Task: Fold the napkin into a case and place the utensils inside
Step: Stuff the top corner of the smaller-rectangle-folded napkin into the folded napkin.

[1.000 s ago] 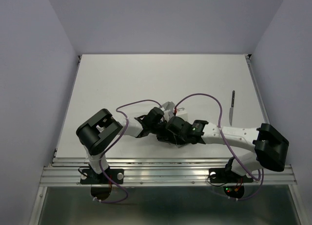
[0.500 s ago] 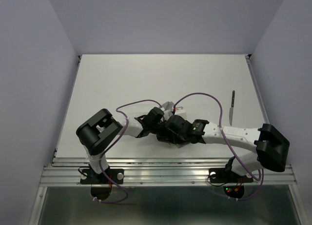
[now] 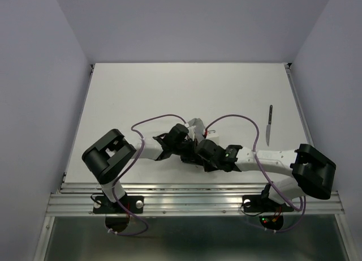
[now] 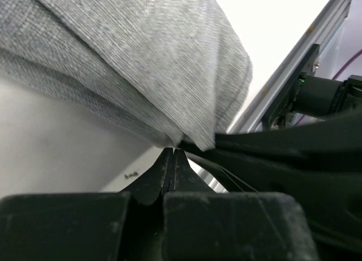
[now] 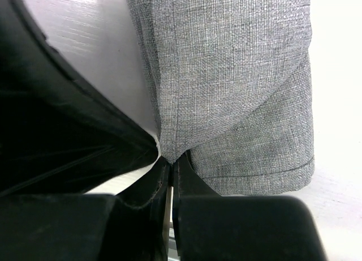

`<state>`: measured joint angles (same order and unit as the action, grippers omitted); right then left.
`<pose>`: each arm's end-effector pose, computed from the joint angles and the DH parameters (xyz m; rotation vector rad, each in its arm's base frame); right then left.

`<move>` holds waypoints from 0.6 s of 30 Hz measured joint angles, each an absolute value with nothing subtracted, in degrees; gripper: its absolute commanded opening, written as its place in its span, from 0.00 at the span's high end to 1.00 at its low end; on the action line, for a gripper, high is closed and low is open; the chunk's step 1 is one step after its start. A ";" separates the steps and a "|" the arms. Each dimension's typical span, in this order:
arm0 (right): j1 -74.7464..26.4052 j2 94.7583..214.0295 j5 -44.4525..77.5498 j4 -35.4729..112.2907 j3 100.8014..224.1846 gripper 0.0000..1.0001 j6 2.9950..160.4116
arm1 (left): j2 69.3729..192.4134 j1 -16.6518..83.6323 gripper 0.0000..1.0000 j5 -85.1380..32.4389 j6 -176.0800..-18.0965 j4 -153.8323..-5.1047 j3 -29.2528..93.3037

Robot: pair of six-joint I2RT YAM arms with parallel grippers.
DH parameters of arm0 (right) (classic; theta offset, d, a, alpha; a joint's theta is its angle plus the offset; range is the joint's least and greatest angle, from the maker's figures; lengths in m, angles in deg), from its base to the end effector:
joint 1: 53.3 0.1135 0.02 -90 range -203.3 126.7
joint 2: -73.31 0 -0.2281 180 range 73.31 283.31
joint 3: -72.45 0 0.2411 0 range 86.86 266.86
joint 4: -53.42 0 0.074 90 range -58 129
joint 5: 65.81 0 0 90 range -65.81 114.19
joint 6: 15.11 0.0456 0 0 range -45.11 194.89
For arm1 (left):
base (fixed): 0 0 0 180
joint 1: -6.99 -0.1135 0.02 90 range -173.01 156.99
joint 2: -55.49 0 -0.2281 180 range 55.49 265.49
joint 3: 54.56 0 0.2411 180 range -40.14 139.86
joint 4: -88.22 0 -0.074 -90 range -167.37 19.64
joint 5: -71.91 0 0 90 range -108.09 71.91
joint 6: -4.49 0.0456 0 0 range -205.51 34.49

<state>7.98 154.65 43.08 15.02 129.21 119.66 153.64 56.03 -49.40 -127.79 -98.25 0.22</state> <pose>0.1370 0.2193 0.1344 -0.2694 2.5780 0.2380 0.1905 -0.2556 0.1059 0.4979 2.4803 -1.3860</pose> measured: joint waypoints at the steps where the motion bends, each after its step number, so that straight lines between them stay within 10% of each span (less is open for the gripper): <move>1: 7.98 154.65 43.06 15.21 128.94 0.99 119.75 | 152.81 56.03 1.00 -49.27 -127.86 -98.03 -0.05; 18: 7.98 150.70 43.22 11.41 134.58 0.67 117.24 | 137.13 50.56 1.00 -45.33 -123.66 -83.36 -0.62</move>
